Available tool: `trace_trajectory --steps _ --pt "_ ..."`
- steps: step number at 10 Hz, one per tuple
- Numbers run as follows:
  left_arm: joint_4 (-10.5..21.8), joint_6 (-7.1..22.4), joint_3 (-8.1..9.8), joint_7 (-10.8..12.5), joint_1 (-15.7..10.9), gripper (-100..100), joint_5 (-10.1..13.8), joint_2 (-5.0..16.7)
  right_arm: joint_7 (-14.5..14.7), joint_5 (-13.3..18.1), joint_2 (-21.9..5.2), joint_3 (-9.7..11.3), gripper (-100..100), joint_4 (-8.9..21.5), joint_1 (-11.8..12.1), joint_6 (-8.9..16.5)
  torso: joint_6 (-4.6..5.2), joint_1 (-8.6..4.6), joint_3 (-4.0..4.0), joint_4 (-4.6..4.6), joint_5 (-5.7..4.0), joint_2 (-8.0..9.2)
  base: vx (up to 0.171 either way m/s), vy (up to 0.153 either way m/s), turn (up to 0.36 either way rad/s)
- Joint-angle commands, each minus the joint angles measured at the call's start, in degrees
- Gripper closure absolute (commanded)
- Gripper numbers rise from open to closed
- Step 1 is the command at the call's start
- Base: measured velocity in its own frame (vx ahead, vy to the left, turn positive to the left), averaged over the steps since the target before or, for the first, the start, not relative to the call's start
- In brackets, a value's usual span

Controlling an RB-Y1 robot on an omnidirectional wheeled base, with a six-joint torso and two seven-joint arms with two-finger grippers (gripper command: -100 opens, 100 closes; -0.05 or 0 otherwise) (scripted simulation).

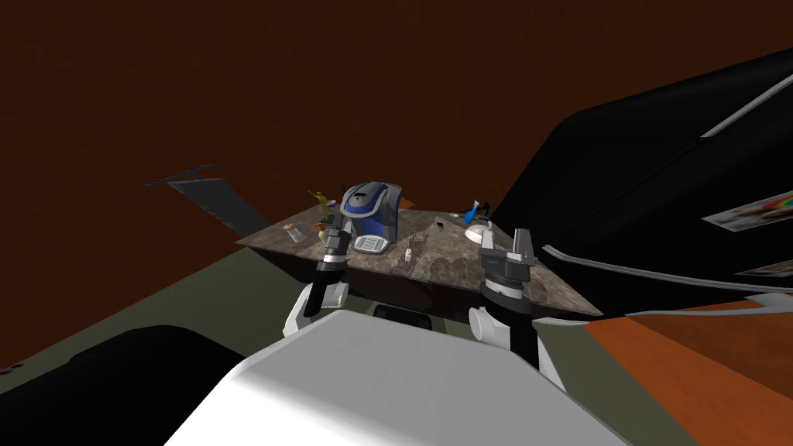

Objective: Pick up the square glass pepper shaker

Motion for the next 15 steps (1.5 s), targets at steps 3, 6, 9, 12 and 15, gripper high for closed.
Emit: trace_trajectory --steps 3,6,9,12,15 --pt "2.0 2.3 -0.9 -0.9 1.1 -100 -1.6 4.7 0.0 0.0 0.0 0.0 0 0.0 0.0 0.0 0.0 -0.24 0.01 0.0 -0.05 0.03 -0.005 -0.064 -0.035" --pt "4.5 4.9 -1.86 -2.0 2.2 -100 -3.5 8.1 0.0 0.0 0.0 0.0 0 0.0 0.0 0.0 0.01 -0.36 0.03 0.01 -0.08 0.05 -0.011 -0.098 -0.046" --pt "7.5 7.9 -2.9 -3.4 3.4 -100 -5.8 11.6 0.0 0.0 0.0 0.0 0 0.0 0.0 0.0 0.01 -0.49 0.02 0.01 -0.11 0.03 -0.006 -0.126 -0.046" --pt "10.5 10.8 -3.85 -4.8 4.5 -100 -8.1 14.9 0.0 0.0 0.0 0.0 0 0.0 0.0 0.0 0.01 -0.51 0.01 0.0 -0.12 0.0 0.002 -0.128 -0.044" --pt "13.1 13.3 -4.58 -6.2 5.3 -100 -10.1 17.7 0.0 0.0 0.0 0.0 0 0.0 0.0 0.0 0.0 -0.48 0.03 0.01 -0.12 0.05 -0.01 -0.125 -0.036"
